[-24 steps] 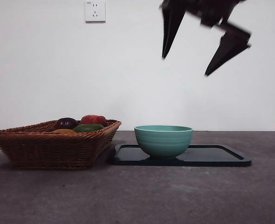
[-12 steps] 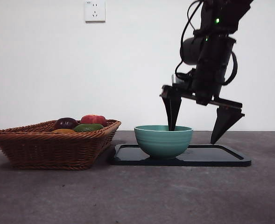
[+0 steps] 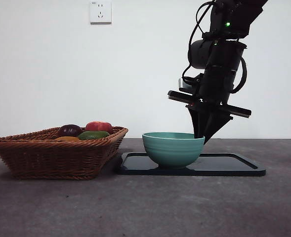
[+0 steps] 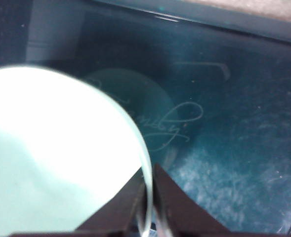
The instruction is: Pick up the wifruite, put it on the bowl, pick up the plate, put it on desk
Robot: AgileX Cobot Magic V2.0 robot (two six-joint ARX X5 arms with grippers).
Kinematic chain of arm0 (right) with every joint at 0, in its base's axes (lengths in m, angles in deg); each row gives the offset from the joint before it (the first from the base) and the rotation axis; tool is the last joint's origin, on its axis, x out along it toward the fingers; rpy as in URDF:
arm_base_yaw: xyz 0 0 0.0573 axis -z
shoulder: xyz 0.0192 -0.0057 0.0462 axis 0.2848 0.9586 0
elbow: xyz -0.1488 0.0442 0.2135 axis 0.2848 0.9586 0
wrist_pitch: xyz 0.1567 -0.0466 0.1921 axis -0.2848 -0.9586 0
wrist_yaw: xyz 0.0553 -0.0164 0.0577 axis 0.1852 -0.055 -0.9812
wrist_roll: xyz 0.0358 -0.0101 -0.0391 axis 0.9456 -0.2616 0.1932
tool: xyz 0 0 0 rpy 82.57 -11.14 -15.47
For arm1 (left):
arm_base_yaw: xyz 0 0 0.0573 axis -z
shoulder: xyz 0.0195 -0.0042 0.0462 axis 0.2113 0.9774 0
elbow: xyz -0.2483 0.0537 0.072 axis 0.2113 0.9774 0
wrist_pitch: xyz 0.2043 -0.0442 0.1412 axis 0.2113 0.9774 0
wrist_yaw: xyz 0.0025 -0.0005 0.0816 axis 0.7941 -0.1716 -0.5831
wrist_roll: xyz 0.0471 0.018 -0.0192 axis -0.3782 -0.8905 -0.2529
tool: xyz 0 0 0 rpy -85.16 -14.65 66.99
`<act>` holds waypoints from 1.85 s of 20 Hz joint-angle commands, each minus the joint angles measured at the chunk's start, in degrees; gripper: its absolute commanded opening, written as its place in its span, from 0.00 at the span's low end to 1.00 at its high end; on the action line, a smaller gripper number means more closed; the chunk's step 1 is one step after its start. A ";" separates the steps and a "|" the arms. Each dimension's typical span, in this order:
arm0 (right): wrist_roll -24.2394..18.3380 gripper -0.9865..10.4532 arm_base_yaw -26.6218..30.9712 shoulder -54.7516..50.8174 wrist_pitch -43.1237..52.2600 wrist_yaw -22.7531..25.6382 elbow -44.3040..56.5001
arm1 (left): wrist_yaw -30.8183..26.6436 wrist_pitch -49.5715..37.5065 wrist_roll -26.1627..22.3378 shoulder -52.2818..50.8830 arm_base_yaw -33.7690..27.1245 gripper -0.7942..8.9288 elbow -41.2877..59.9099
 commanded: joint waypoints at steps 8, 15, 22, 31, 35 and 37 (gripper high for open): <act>-3.43 0.09 -1.46 -16.61 -14.21 2.99 -1.11 | 0.24 -0.55 -0.07 0.07 0.35 0.63 -0.63; -4.17 0.09 -10.38 -28.30 -18.80 5.57 1.95 | 0.24 -0.55 -0.07 0.07 0.35 0.63 -0.63; -3.15 0.09 -19.52 -33.38 -11.89 5.75 17.62 | 0.24 -0.55 -0.07 0.07 0.35 0.63 -0.63; 1.27 0.09 -21.09 -33.24 7.15 3.80 38.73 | 0.24 -0.61 -0.07 0.04 0.35 0.63 -0.63; 3.63 0.09 -21.09 -33.20 12.31 3.85 43.63 | 0.24 -0.66 -0.07 0.07 0.35 0.63 -0.63; 3.93 0.09 -21.09 -33.16 12.87 3.89 44.87 | 0.24 -0.66 -0.07 0.07 0.35 0.63 -0.63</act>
